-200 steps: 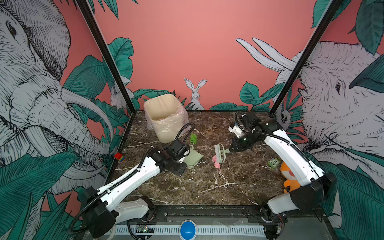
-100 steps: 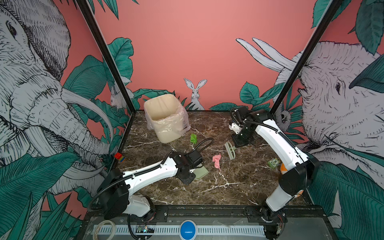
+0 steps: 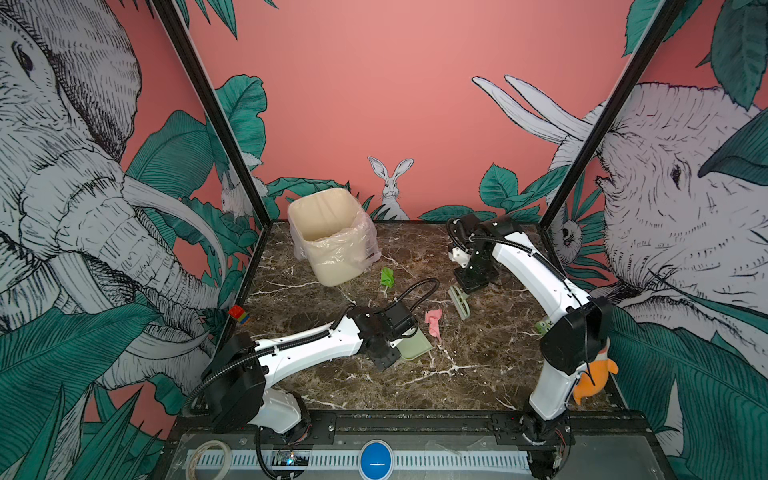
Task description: Sweep away the paper scraps from the table
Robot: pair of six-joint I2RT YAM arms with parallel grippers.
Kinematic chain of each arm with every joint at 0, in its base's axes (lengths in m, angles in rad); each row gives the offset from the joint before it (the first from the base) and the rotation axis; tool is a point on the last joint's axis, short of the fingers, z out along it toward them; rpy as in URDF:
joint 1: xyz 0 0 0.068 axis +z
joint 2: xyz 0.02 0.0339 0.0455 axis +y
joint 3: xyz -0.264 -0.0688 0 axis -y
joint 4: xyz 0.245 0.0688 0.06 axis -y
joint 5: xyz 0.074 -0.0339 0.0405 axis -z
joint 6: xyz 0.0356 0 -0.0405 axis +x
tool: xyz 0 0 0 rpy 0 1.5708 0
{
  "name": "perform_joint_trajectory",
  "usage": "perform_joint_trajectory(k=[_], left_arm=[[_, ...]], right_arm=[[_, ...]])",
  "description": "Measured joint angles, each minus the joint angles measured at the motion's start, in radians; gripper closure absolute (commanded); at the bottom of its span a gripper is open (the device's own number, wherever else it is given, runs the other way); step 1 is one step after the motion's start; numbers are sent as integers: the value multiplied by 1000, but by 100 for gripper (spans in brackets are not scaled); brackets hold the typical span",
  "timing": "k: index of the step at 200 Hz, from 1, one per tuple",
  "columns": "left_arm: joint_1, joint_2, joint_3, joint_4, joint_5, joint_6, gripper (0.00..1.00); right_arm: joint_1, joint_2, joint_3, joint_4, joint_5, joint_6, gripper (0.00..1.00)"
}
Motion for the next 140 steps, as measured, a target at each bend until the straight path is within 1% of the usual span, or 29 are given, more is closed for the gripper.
perform_joint_trajectory(k=[67,140], left_arm=[[0,16,-46,69,29,11,85],[0,42,-71,121,34,11,85]], right_arm=[[66,87,95,-37,45,-12,100],[89,112,99,-61,77,-14,100]])
